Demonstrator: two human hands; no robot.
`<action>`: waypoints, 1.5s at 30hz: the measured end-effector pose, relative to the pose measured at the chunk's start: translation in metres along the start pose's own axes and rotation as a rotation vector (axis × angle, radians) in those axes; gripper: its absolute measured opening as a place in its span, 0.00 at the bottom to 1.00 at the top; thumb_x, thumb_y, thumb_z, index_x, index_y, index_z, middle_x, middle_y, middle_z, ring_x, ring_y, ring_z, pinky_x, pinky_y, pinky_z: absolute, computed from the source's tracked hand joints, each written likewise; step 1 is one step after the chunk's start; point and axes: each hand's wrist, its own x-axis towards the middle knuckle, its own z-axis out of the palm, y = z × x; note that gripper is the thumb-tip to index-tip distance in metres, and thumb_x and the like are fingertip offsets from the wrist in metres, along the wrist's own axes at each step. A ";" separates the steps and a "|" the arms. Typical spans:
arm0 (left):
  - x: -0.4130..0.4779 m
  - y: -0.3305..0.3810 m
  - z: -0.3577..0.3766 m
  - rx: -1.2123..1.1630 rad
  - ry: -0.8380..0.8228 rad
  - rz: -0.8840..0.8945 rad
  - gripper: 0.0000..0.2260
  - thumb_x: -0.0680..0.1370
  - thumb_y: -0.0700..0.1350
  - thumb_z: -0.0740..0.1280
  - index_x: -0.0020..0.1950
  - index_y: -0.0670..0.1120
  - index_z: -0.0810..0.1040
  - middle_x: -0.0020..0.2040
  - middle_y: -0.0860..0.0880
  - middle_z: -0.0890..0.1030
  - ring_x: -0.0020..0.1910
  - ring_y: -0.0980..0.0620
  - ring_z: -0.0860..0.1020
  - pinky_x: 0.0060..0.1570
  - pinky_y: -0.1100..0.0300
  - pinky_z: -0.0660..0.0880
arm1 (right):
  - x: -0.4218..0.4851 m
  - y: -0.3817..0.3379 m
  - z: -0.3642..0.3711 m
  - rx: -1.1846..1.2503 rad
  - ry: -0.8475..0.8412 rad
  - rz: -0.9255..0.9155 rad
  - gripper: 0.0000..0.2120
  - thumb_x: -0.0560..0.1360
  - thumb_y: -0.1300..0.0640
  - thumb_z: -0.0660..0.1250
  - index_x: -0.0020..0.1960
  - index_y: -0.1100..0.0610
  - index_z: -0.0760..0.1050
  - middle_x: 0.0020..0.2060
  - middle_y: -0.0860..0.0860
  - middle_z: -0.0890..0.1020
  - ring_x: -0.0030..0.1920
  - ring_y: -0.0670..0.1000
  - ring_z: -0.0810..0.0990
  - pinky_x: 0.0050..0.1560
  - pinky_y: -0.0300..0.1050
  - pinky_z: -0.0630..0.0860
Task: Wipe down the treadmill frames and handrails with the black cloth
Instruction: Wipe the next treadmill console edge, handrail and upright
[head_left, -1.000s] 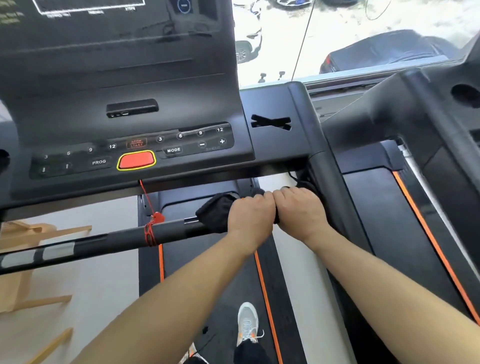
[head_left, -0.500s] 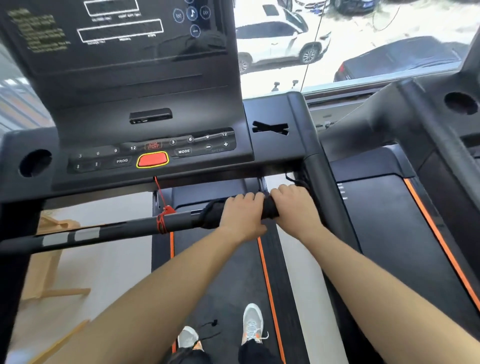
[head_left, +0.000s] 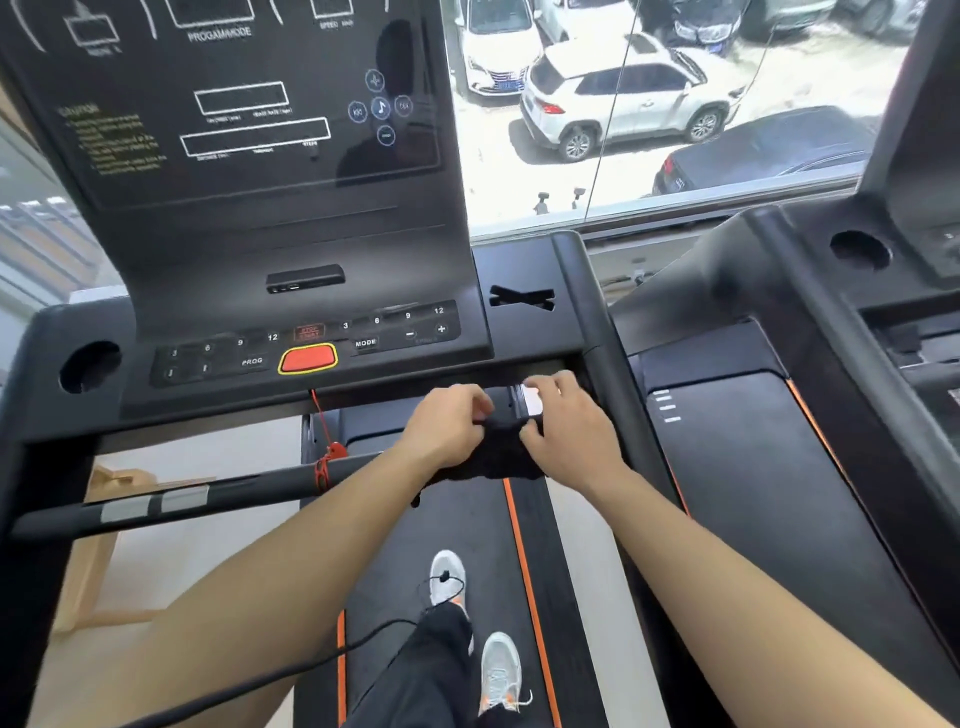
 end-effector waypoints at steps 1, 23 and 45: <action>0.001 0.005 -0.007 -0.057 0.003 0.058 0.14 0.72 0.39 0.68 0.55 0.52 0.82 0.52 0.54 0.84 0.55 0.52 0.80 0.55 0.58 0.76 | 0.009 0.000 -0.005 0.027 -0.057 -0.023 0.29 0.70 0.55 0.66 0.71 0.53 0.69 0.66 0.54 0.70 0.61 0.58 0.74 0.59 0.54 0.75; 0.154 0.078 -0.007 0.231 0.097 0.213 0.28 0.84 0.51 0.54 0.80 0.40 0.55 0.81 0.39 0.53 0.80 0.41 0.50 0.77 0.46 0.51 | 0.142 0.064 -0.037 0.051 -0.167 0.358 0.32 0.82 0.45 0.57 0.82 0.49 0.49 0.80 0.56 0.54 0.76 0.61 0.60 0.72 0.58 0.62; 0.274 0.056 -0.023 0.308 0.328 0.148 0.20 0.84 0.56 0.47 0.62 0.50 0.75 0.61 0.45 0.80 0.60 0.42 0.75 0.60 0.47 0.66 | 0.271 0.073 -0.012 -0.030 0.014 0.315 0.20 0.83 0.44 0.49 0.71 0.52 0.64 0.64 0.61 0.72 0.58 0.67 0.77 0.53 0.57 0.71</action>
